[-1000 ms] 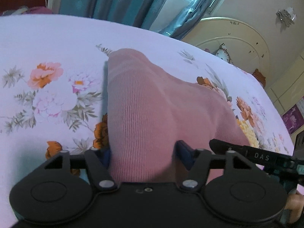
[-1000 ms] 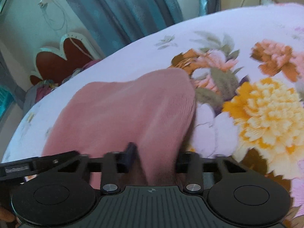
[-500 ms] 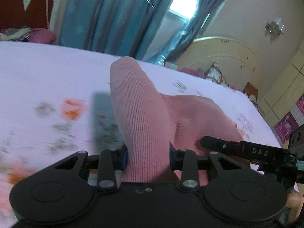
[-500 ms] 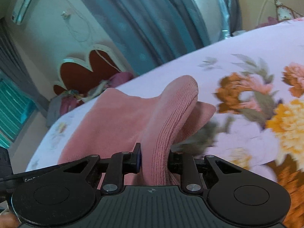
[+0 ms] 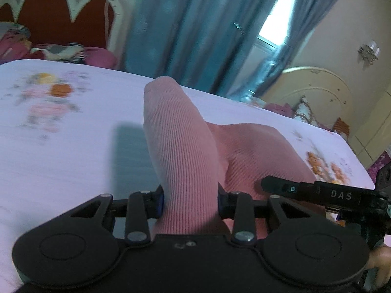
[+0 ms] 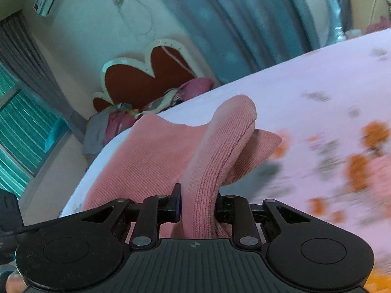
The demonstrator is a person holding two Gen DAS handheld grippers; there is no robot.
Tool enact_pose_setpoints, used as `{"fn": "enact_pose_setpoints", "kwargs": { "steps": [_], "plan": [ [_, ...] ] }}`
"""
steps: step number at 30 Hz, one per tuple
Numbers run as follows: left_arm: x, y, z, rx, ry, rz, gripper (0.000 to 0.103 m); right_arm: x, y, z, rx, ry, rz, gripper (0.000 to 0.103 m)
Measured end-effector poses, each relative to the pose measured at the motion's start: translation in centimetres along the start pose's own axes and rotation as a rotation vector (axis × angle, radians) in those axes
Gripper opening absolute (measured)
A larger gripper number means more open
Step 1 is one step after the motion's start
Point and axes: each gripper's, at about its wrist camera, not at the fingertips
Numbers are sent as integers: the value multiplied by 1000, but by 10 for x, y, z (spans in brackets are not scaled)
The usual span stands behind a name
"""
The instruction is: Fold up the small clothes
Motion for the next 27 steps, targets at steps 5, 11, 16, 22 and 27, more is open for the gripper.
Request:
{"fn": "enact_pose_setpoints", "kwargs": {
  "steps": [5, 11, 16, 22, 27],
  "plan": [
    [-51, 17, -2, 18, 45, 7, 35, -32, -4, -64, -39, 22, 41, 22],
    [-98, 15, -23, 5, 79, 14, 42, -27, -17, -111, -104, -68, 75, 22],
    [-109, 8, -23, 15, 130, -6, 75, -13, -25, -107, -117, -139, 47, 30],
    [-107, 14, 1, 84, 150, -38, 72, -24, -15, -89, -68, -204, 87, 31],
    [-85, 24, 16, 173, 132, -116, 72, -50, 2, -92, -30, -253, 213, 31]
  ]
}}
Point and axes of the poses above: each gripper's, at about its wrist camera, not at the fingertips, and z roughly against the way its jaws point, x to its right, y to its top, and after that the axes turned 15 degrees about z, right-handed
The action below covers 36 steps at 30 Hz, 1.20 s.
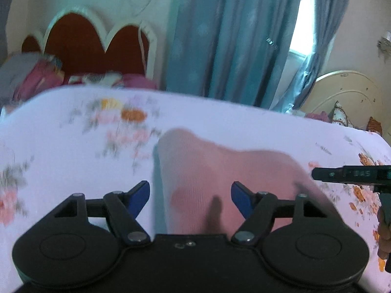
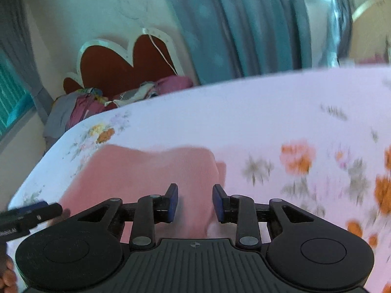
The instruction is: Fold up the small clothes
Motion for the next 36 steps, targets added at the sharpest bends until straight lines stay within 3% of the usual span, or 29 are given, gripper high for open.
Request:
{"fn": "enact_pose_setpoints", "kwargs": {
  "steps": [6, 11, 16, 19, 26, 32, 36],
  "plan": [
    [22, 11, -37, -39, -39, -36, 67, -22, 8, -31, -16, -12, 46, 31],
    [12, 7, -75, -87, 28, -25, 67, -21, 3, -67, -72, -86, 71, 31],
    [-8, 5, -86, -116, 39, 62, 77, -12, -6, -84, -91, -103, 51, 31],
    [-10, 8, -73, -114, 40, 94, 72, -13, -3, -66, -79, -90, 34, 31],
    [-3, -17, -8, -90, 1, -11, 72, -26, -26, 9, -32, -42, 81, 31],
    [-5, -49, 0, -126, 19, -12, 75, -33, -72, 7, -135, -93, 87, 31],
    [-4, -47, 7, -147, 33, 17, 74, -30, -72, 25, -104, -85, 29, 31]
  ]
}}
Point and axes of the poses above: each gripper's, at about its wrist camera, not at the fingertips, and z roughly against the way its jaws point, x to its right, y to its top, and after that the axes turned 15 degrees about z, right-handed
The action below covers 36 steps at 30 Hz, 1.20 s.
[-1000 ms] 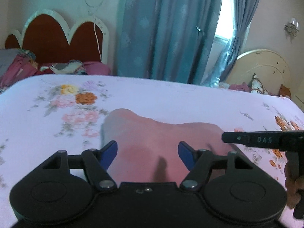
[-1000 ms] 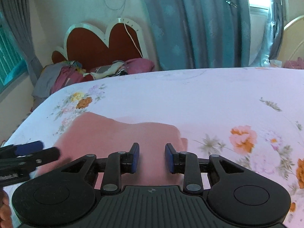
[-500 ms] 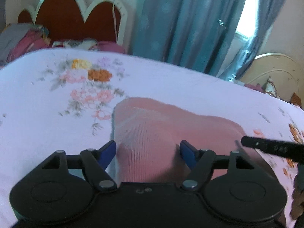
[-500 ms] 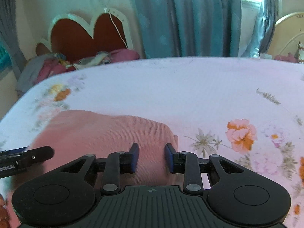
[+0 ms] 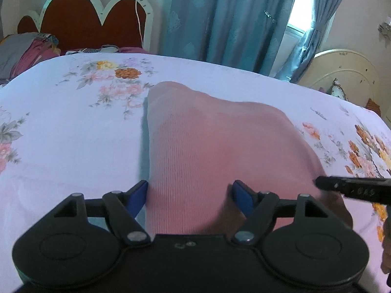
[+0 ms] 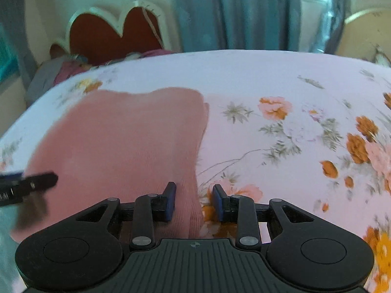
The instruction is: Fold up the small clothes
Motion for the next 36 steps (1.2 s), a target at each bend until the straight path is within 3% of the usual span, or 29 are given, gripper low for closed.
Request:
{"fn": "enact_pose_setpoints", "kwargs": {
  "steps": [2, 6, 8, 15, 18, 27, 36],
  "plan": [
    [1, -3, 7, -3, 10, -10, 75, -6, -3, 14, 18, 6, 19, 31],
    [-1, -18, 6, -41, 24, -7, 77, -11, -29, 7, -58, -15, 36, 31],
    [-1, -23, 4, -54, 34, -6, 79, -12, -32, 5, -54, -18, 28, 31],
    [11, -28, 9, -58, 77, -3, 103, -22, -31, 2, -63, -27, 77, 31],
    [18, -33, 15, -48, 111, -4, 103, -17, -28, 14, -61, 3, 50, 31],
    [68, -63, 87, 133, 306, -120, 103, -17, -57, 108, 50, 33, 43, 32],
    [117, -123, 212, 179, 207, -126, 103, -20, -105, 231, 122, 63, 98, 35]
  ]
}}
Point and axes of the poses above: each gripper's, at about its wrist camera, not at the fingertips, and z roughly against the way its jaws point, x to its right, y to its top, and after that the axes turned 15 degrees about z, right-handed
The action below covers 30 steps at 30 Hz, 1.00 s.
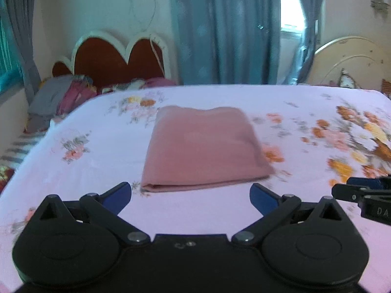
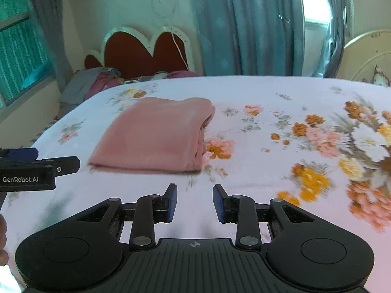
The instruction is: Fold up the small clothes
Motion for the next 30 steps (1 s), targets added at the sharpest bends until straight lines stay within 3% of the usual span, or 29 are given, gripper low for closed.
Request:
{"fn": "enact_pose_setpoints", "kwargs": {
  "steps": [1, 2, 3, 4, 11, 13, 15, 30],
  "plan": [
    [2, -2, 13, 5, 1, -1, 103, -2, -3, 17, 13, -1, 3, 51],
    [5, -4, 25, 10, -2, 1, 103, -5, -5, 32, 30, -5, 7, 80],
    [6, -6, 41, 24, -12, 10, 103, -9, -7, 49, 57, -13, 16, 90],
    [6, -7, 52, 33, -21, 22, 103, -13, -9, 63, 86, -17, 31, 92],
    [-5, -18, 119, 153, -85, 162, 103, -33, -12, 135, 171, -58, 54, 92],
    [-3, -19, 126, 152, -37, 134, 103, -39, -13, 148, 192, -83, 43, 93],
    [-1, -21, 130, 142, 3, 101, 103, -41, -15, 159, 207, -103, 33, 101],
    [-10, -37, 150, 118, 19, 121, 103, -50, -23, 180, 248, -107, 7, 103]
  ]
}}
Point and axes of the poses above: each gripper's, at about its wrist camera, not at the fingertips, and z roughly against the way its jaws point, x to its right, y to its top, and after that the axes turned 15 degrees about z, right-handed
